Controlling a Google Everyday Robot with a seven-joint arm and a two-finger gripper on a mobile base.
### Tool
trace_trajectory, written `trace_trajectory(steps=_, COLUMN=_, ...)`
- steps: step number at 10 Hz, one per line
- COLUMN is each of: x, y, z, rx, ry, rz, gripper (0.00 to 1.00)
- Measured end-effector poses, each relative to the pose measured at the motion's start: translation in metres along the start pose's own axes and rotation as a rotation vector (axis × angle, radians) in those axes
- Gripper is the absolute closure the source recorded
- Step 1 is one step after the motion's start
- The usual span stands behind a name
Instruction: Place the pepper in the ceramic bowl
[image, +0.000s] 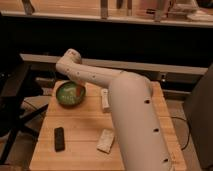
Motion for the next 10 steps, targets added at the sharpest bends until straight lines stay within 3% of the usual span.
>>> trace_trajectory(steps=3, x=-0.0023, y=-0.0062, z=0.0013, rx=0.015, ry=0.005, rz=-0.008, gripper=0.53)
trace_trajectory(steps=5, x=-0.0021, y=-0.0094, z=0.0027, rx=0.020, ry=0.009, rz=-0.006, gripper=0.28)
trace_trajectory(steps=7, x=-0.0025, y=-0.0073, z=0.0040, rx=0.021, ry=0.009, rz=-0.007, gripper=0.20)
trace_trajectory(steps=10, x=-0.0010, y=-0.0078, z=0.0044, rx=0.026, ry=0.013, rz=-0.011, gripper=0.20)
